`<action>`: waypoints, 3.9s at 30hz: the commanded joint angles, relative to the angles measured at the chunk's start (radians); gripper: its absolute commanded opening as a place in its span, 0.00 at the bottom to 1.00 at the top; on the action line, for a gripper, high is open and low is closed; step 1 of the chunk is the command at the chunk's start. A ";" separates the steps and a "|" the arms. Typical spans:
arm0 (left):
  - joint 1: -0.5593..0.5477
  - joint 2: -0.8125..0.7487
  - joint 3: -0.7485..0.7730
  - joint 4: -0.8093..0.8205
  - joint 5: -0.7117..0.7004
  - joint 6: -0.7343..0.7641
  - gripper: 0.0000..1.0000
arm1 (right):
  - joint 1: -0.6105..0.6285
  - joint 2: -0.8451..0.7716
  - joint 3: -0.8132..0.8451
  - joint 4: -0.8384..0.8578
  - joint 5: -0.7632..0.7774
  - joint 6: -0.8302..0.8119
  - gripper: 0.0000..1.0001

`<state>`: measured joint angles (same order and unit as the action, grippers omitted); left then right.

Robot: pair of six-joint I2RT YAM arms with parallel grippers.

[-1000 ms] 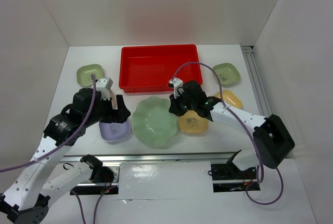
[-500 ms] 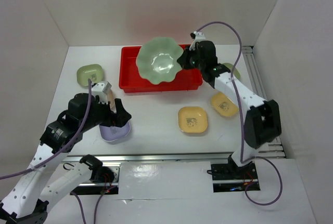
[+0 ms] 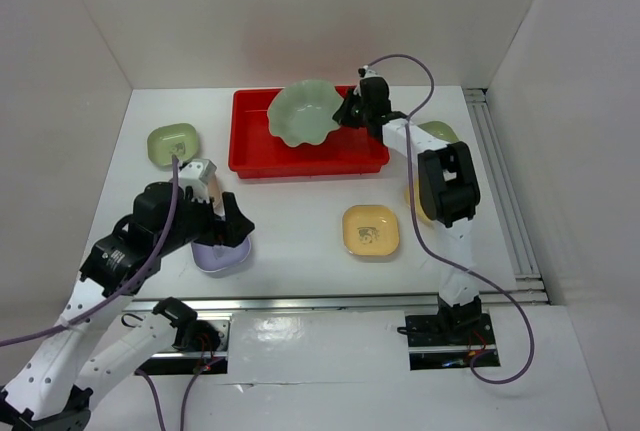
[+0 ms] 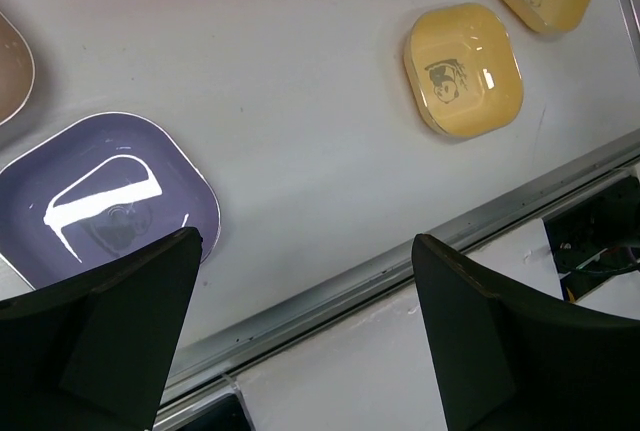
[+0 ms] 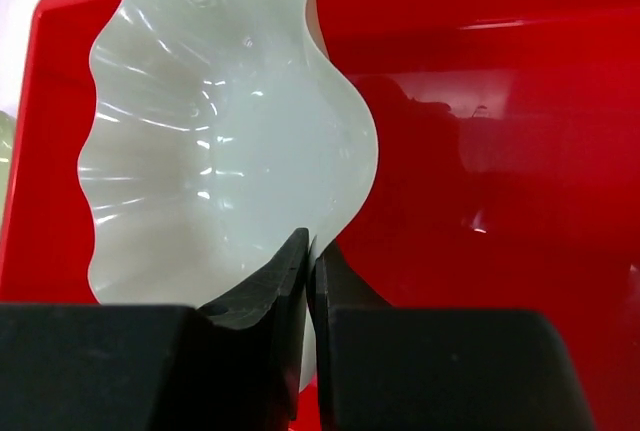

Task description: Place the plates into the plastic bin on the countertop

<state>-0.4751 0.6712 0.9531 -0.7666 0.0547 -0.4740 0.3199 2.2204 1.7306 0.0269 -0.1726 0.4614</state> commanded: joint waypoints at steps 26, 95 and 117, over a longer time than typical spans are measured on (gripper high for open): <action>-0.120 0.233 -0.204 0.548 0.201 -0.239 1.00 | 0.057 -0.752 -0.181 -0.239 0.311 -0.076 1.00; 0.113 1.366 1.128 0.359 -0.138 -0.052 0.00 | 0.145 -1.288 -0.466 -0.403 0.427 -0.144 1.00; 0.201 1.674 1.155 0.576 -0.032 -0.014 0.40 | 0.145 -1.187 -0.540 -0.349 0.334 -0.124 1.00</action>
<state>-0.2672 2.3363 2.0556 -0.2581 -0.0227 -0.4900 0.4561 1.0191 1.1980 -0.3958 0.1673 0.3286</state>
